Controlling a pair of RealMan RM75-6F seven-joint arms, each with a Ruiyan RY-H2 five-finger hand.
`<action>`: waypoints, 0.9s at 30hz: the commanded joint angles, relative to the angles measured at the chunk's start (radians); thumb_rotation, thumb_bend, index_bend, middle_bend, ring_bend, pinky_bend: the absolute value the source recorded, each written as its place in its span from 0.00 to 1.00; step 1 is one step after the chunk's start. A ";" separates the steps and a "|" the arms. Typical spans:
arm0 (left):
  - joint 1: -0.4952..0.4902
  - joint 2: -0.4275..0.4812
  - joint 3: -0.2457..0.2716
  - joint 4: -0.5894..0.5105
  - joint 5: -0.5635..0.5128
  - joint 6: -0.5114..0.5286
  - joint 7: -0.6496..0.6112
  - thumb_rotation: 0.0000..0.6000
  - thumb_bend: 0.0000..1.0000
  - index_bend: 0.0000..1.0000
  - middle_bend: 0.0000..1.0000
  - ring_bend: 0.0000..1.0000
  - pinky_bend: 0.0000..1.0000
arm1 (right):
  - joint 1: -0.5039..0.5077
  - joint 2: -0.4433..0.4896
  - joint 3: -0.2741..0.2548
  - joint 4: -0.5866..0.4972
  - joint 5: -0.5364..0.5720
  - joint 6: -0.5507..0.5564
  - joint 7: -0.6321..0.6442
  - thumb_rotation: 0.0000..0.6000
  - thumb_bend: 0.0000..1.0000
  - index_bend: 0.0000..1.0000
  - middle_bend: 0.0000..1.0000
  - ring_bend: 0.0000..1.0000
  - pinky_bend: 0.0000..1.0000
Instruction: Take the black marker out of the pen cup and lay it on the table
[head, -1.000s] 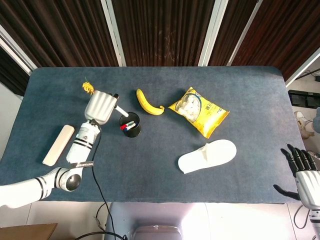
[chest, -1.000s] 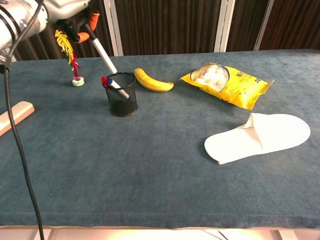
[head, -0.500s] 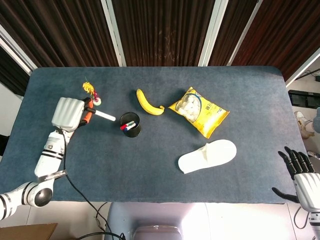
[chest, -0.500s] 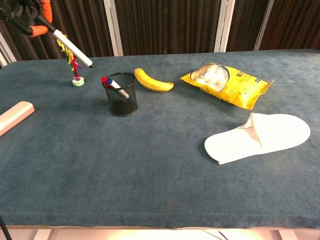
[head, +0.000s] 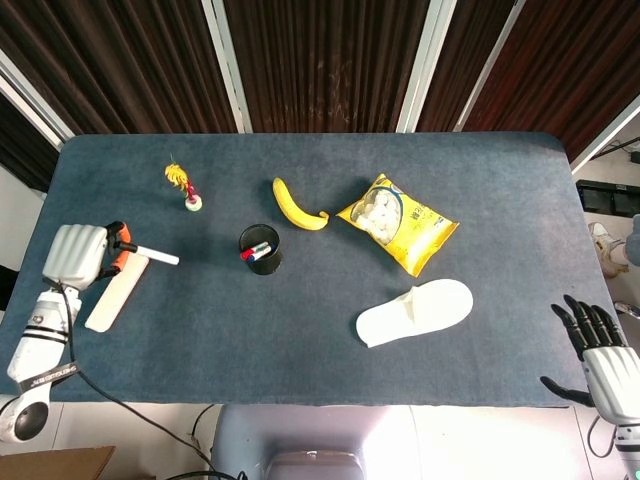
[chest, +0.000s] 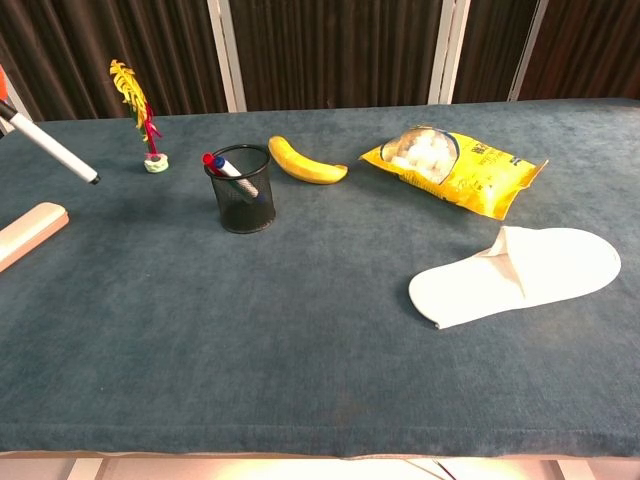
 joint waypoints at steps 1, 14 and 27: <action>0.035 -0.002 0.026 0.031 0.034 0.002 -0.050 1.00 0.43 0.82 0.66 0.75 0.77 | 0.001 -0.002 0.001 0.000 0.002 -0.003 -0.003 1.00 0.18 0.10 0.05 0.02 0.15; 0.129 -0.106 0.086 0.070 0.102 0.025 -0.122 1.00 0.43 0.82 0.66 0.75 0.77 | 0.005 -0.005 -0.003 0.001 0.003 -0.012 -0.011 1.00 0.18 0.10 0.05 0.02 0.15; 0.166 -0.290 0.080 0.125 0.086 0.034 -0.093 1.00 0.43 0.82 0.66 0.75 0.77 | 0.005 -0.006 -0.004 0.002 0.009 -0.017 -0.012 1.00 0.18 0.10 0.05 0.02 0.15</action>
